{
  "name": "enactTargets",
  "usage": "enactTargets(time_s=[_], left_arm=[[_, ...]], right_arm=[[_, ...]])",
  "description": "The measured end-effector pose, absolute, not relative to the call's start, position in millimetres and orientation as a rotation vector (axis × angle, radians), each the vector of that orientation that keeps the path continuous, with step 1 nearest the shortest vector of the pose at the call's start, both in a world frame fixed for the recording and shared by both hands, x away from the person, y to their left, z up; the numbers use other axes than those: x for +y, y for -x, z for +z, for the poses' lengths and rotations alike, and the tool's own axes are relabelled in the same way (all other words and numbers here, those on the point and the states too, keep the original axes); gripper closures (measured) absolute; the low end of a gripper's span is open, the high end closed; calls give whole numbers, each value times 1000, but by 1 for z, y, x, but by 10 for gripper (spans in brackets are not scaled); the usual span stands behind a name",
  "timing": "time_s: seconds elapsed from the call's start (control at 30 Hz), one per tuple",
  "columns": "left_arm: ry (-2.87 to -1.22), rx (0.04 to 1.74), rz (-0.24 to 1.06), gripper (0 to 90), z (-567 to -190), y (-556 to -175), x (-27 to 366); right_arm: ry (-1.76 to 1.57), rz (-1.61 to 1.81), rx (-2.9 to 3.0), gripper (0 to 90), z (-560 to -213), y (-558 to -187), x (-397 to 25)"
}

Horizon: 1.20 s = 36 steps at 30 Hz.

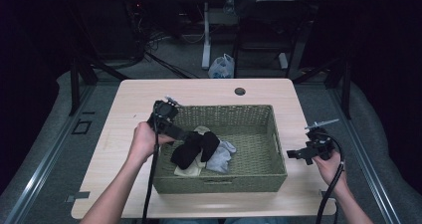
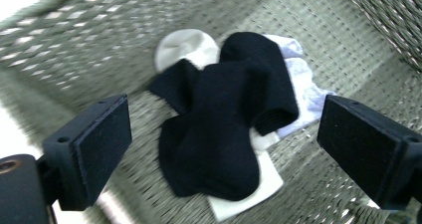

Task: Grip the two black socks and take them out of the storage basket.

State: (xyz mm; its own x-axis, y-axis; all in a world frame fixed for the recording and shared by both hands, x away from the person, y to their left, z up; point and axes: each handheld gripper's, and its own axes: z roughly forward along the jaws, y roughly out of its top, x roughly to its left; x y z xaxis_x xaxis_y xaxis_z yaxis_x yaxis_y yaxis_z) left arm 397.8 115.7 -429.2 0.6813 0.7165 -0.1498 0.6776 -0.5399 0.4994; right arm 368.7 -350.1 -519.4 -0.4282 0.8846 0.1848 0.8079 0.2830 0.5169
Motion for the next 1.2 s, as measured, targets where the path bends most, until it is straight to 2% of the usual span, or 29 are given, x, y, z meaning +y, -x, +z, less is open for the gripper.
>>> enactTargets(time_s=[0.07,0.13,0.2,0.27,0.43,0.5,0.53,0.57,0.63,0.77,0.83,1.2], left_arm=[[-2391,1052,85,91,-434,-398,107],[-2416,1034,64,170,-440,-398,100],[-2434,1032,53,172,-448,-398,93],[-2456,1024,26,225,-455,-400,86],[-2496,1014,28,286,-462,-405,74],[-2514,1024,32,384,-466,-407,70],[-2524,1020,24,404,-468,-408,68],[-2531,1012,13,475,-470,-409,67],[-2545,1001,4,539,-473,-410,65],[-2558,976,3,779,-475,-410,61],[-2561,957,15,851,-473,-409,60],[-2501,922,29,862,-433,-403,76]], right_arm=[[-1591,832,2413,1,-519,-369,-349],[-1595,833,2415,2,-520,-370,-347],[-1585,826,2422,2,-520,-371,-346],[-1591,826,2425,1,-520,-371,-347],[-1581,824,2425,2,-520,-371,-347],[-1587,821,2429,2,-520,-371,-345],[-1590,819,2429,2,-520,-370,-345],[-1587,822,2433,2,-521,-370,-347],[-1595,826,2424,2,-521,-369,-348],[-1607,826,2413,2,-520,-368,-351],[-1607,824,2407,3,-521,-368,-350],[-1599,816,2418,2,-520,-368,-351]])
